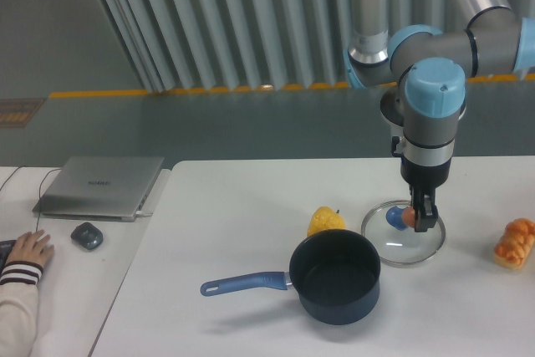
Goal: Pick up the egg
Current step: 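Hold the egg raised above the glass lid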
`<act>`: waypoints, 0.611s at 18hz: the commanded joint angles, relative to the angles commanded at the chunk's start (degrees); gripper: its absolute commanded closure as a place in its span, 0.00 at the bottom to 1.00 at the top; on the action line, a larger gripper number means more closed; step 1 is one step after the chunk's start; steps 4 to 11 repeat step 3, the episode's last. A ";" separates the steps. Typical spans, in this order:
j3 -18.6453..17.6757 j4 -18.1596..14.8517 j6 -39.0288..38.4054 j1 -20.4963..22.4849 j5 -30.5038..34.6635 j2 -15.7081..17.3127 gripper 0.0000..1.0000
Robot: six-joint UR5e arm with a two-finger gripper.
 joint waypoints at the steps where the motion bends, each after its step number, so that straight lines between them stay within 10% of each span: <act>1: 0.09 0.00 -0.09 0.09 0.00 0.17 0.77; 11: 0.00 0.00 -0.09 0.00 -0.09 0.18 0.77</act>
